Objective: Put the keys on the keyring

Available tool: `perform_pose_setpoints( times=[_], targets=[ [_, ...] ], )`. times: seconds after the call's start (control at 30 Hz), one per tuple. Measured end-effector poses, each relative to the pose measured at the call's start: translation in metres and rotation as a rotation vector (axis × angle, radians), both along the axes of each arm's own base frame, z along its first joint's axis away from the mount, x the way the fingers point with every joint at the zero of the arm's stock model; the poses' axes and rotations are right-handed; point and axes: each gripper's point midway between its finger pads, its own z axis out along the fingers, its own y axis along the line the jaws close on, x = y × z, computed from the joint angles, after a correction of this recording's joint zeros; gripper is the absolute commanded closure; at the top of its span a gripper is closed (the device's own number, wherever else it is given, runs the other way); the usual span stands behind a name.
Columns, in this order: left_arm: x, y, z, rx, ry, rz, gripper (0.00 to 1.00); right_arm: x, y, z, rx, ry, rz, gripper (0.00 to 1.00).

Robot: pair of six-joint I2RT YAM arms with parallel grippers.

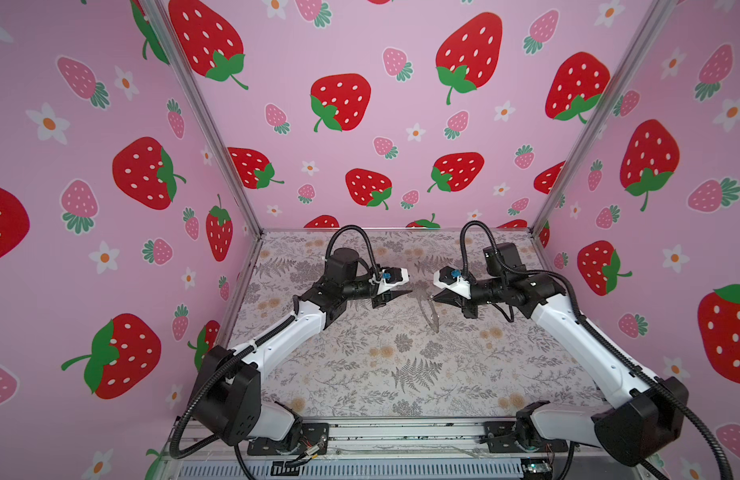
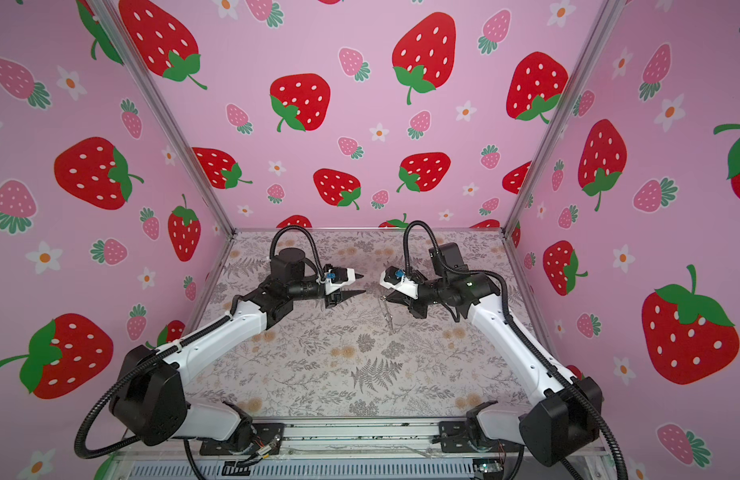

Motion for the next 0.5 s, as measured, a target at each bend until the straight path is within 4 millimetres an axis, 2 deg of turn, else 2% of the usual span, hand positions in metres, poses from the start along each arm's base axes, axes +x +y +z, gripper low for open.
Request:
perform_pose_setpoints(
  times=[0.2, 0.37, 0.5],
  targets=[
    [0.001, -0.006, -0.01, -0.005, 0.029, -0.021, 0.58, -0.011, -0.006, -0.013, -0.057, 0.06, -0.005, 1.0],
    [-0.019, -0.019, -0.022, 0.074, -0.025, -0.108, 0.58, -0.015, -0.01, -0.018, -0.086, 0.055, 0.012, 1.0],
    [-0.033, -0.027, -0.024, 0.106, -0.06, -0.177, 0.57, -0.018, -0.012, -0.018, -0.101, 0.047, 0.035, 1.0]
  ],
)
